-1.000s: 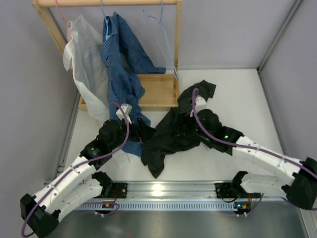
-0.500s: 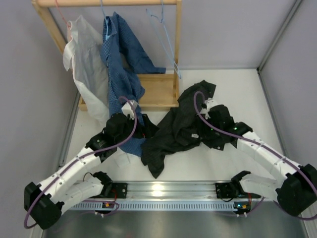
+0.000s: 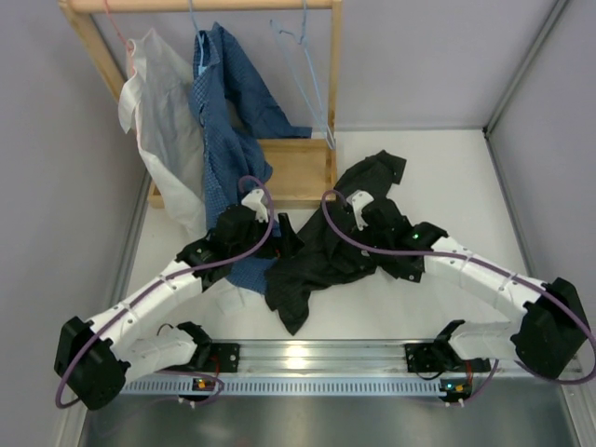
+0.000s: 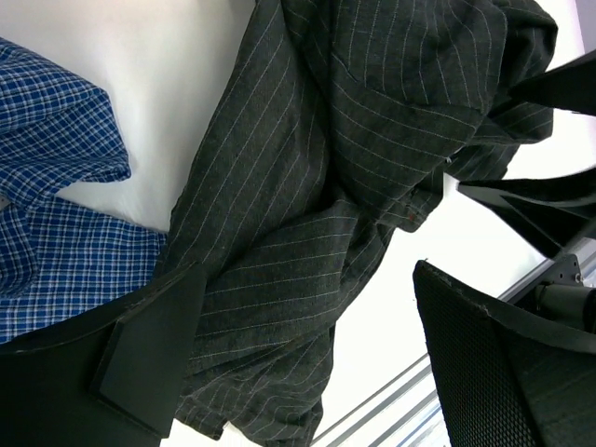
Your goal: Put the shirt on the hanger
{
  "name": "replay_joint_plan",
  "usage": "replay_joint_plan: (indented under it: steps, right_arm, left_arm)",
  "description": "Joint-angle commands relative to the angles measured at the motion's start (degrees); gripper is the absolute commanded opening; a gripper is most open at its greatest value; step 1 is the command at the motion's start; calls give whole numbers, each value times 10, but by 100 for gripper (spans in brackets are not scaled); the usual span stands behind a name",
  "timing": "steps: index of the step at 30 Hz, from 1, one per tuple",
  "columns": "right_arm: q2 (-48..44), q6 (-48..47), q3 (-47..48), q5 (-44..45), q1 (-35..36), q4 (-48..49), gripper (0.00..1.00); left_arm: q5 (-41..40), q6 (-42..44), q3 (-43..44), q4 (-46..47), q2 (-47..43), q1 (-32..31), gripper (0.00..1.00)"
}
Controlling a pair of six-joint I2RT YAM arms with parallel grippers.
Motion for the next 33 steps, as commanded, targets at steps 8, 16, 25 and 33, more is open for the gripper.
replay_joint_plan:
  steps: [8, 16, 25, 33]
  right_arm:
    - [32, -8, 13, 5, 20, 47, 0]
    - [-146, 15, 17, -22, 41, 7, 0]
    - [-255, 34, 96, -18, 40, -69, 0]
    - [-286, 39, 161, -13, 40, -80, 0]
  left_arm:
    - [12, 0, 38, 53, 29, -15, 96]
    - [37, 86, 92, 129, 136, -15, 97]
    - [193, 104, 168, 299, 283, -16, 98]
    - [341, -71, 156, 542, 374, -17, 80]
